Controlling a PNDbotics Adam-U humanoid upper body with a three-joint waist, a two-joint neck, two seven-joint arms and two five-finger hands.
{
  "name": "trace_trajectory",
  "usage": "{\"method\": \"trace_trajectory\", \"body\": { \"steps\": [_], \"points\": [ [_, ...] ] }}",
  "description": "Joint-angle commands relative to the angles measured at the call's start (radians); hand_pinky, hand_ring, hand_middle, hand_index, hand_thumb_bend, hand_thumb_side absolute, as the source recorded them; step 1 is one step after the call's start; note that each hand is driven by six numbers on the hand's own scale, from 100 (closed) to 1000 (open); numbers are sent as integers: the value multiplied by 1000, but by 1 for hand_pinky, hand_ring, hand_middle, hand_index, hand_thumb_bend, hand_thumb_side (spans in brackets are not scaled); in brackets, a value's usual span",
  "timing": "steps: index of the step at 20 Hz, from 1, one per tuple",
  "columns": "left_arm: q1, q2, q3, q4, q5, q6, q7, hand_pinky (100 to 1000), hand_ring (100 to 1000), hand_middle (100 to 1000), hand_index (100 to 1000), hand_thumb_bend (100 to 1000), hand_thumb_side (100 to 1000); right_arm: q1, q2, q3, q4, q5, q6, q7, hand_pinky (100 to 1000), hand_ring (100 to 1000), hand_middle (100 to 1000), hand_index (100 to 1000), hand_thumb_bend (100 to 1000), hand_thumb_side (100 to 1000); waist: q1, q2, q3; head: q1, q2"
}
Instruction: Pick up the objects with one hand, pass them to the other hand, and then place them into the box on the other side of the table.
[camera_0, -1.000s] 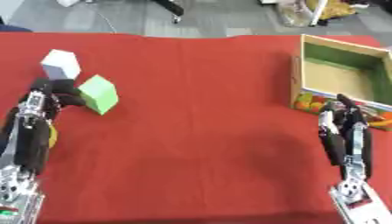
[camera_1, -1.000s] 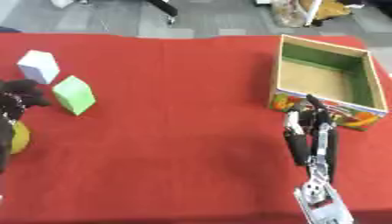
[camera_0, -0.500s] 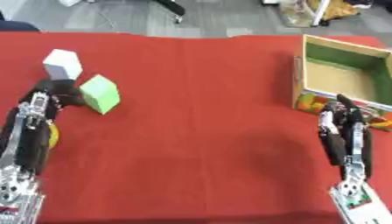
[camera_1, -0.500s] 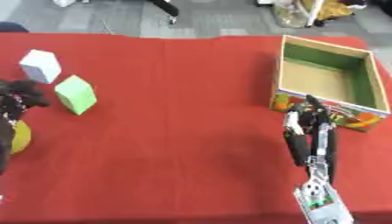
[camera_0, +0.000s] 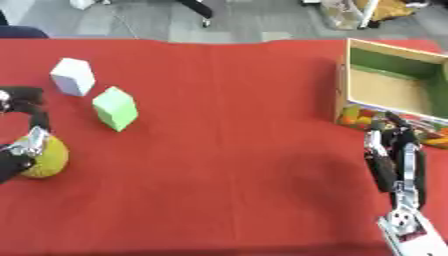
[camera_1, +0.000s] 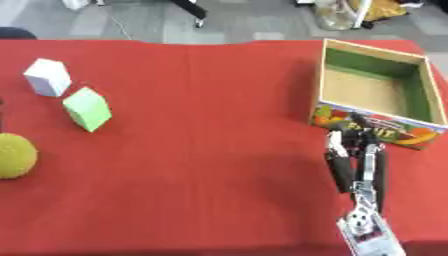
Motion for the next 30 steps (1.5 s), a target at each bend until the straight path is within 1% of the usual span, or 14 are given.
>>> {"method": "trace_trajectory", "body": {
  "steps": [1, 2, 4, 5, 6, 9, 11, 12, 18, 21, 22, 24, 30],
  "points": [
    [-37, 152, -9, -17, -126, 11, -144, 821, 734, 747, 873, 465, 270, -5, -25, -2, -8, 7, 0, 3, 400, 486, 489, 866, 100, 722, 16, -32, -3, 3, 5],
    [-54, 176, -24, -17, -159, 16, -187, 818, 735, 747, 871, 516, 271, -4, -25, 0, -7, 8, -1, 5, 400, 486, 489, 866, 100, 721, 16, -34, -5, 6, 5],
    [-87, 203, -52, -17, -203, 33, -265, 814, 733, 741, 867, 556, 281, -3, -25, 2, -7, 7, 0, 8, 400, 486, 489, 866, 100, 721, 13, -38, -13, 10, 5],
    [-104, 211, -64, -17, -216, 44, -303, 813, 734, 741, 867, 567, 278, -2, -26, 2, -7, 7, 1, 9, 400, 486, 489, 866, 100, 721, 13, -39, -17, 13, 5],
    [-118, 215, -75, -17, -229, 56, -338, 811, 735, 736, 865, 598, 269, -2, -26, 3, -7, 6, 1, 10, 400, 486, 489, 866, 100, 721, 12, -39, -20, 16, 5],
    [-146, 218, -101, 4, -265, 87, -428, 806, 725, 721, 859, 608, 272, -1, -25, 4, -7, 5, 2, 11, 400, 486, 489, 865, 100, 722, 12, -41, -27, 19, 5],
    [-159, 212, -110, 41, -279, 99, -457, 802, 717, 711, 859, 590, 232, -3, -25, 5, -7, 4, 1, 11, 400, 486, 489, 865, 100, 722, 13, -40, -29, 20, 5],
    [-164, 206, -113, 66, -288, 104, -464, 801, 716, 710, 858, 575, 192, -3, -25, 6, -7, 4, 1, 12, 400, 486, 489, 865, 100, 723, 13, -40, -30, 20, 5],
    [-187, 176, -120, 209, -333, 112, -446, 795, 708, 701, 852, 557, 127, 0, -22, 7, -6, 2, -1, 11, 399, 486, 489, 865, 100, 725, 12, -41, -35, 20, 5],
    [-193, 162, -123, 265, -339, 111, -429, 793, 705, 701, 850, 543, 138, 0, -22, 8, -5, 2, -1, 12, 399, 486, 489, 865, 100, 725, 11, -43, -35, 22, 5],
    [-195, 157, -123, 281, -337, 111, -420, 792, 700, 701, 848, 518, 144, 0, -22, 8, -5, 2, -1, 12, 399, 485, 488, 865, 100, 725, 11, -43, -35, 23, 5],
    [-199, 143, -122, 307, -327, 115, -383, 790, 690, 693, 841, 476, 135, 0, -21, 8, -5, 1, -1, 12, 399, 486, 488, 865, 100, 726, 10, -42, -34, 23, 5],
    [-205, 99, -133, 369, -311, 123, -251, 787, 678, 689, 839, 429, 111, 1, -19, 9, -4, -2, -1, 12, 398, 485, 488, 864, 100, 727, 7, -41, -37, 27, 5]
  ]
}}
